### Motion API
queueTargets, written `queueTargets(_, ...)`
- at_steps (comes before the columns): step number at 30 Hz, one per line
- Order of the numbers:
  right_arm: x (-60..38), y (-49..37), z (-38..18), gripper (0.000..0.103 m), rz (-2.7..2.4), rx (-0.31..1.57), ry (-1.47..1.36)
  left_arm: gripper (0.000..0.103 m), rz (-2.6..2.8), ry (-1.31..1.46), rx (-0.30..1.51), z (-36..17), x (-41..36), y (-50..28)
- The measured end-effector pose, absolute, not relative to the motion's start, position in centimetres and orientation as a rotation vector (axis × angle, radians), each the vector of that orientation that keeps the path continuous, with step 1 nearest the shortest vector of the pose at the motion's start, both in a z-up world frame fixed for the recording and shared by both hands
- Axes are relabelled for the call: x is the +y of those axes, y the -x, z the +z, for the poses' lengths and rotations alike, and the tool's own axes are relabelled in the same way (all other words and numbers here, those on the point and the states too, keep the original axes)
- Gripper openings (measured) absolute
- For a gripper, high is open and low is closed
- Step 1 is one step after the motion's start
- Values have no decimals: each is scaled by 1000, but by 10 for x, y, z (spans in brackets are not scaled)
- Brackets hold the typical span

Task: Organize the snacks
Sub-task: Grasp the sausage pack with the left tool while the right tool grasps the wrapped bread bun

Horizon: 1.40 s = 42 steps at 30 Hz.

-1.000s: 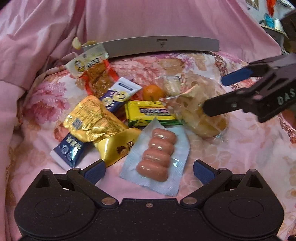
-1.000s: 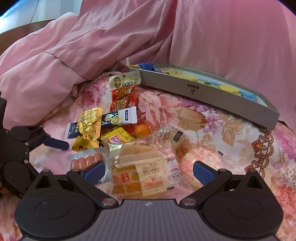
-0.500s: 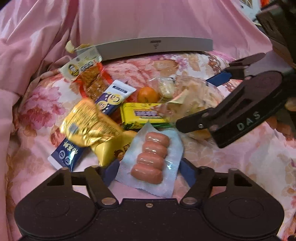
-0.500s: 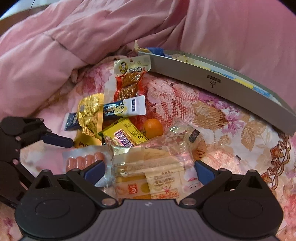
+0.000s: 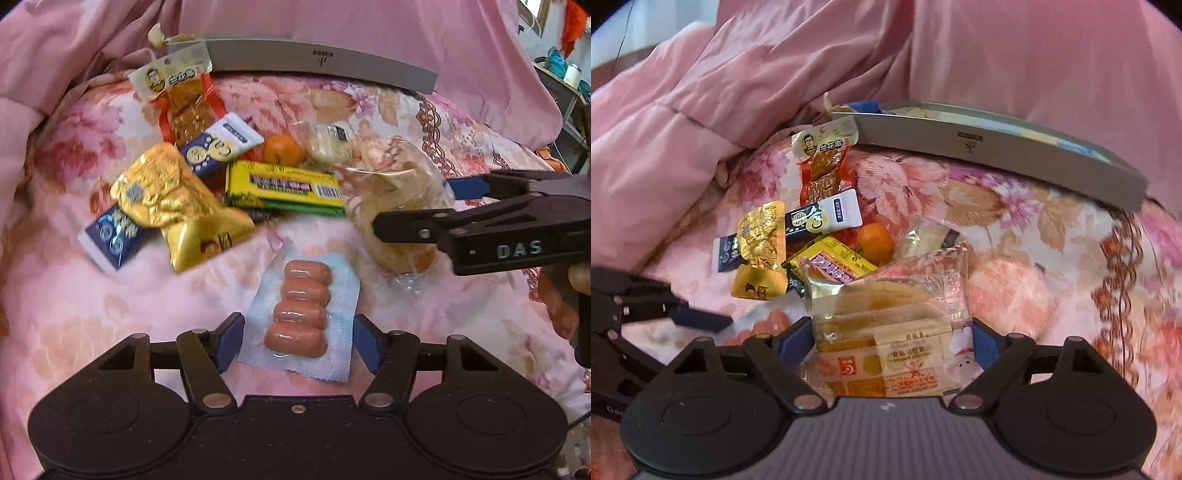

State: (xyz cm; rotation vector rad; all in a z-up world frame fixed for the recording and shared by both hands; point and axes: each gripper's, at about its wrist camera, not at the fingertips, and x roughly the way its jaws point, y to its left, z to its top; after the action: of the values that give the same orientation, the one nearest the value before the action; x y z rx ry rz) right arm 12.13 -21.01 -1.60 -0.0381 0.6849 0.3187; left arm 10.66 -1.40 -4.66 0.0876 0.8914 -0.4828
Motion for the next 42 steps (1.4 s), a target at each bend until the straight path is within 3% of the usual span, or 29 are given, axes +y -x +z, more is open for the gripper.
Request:
queueTargets(5,-222,-103,-13,89,330,728,-16,68,-453,-94,890,-44,-14,-93)
queueTargets(9,-228,-91,-10,89,330,781,-37,85,-478,-115,874,-48,-16,-97)
queueTargets(14,-227,-90,-8,89,321,790,-25,93,-531,-187,849,-56,-26,-102)
queueTargets(16,-226,-91,-10,91,320,793,-26,92,-535,-204,843,-57,-28,-104)
queueTargets(21,-222,-95,-13,92,317,784,-17,67,-506,-203,839,-54,-22,-105)
queueTargets(22,-221,-95,-13,93,316,781,-16,66,-508,-195,842,-54,-21,-105)
queueTargets(28,-213,-98,-18,100,314,780,18,63,-462,-171,870,-50,-18,-103)
queueTargets(33,-209,-95,-21,100,317,760,58,62,-375,-157,890,-44,-12,-96)
queueTargets(42,-196,-92,-29,102,287,729,132,75,-396,-177,878,-55,-13,-97)
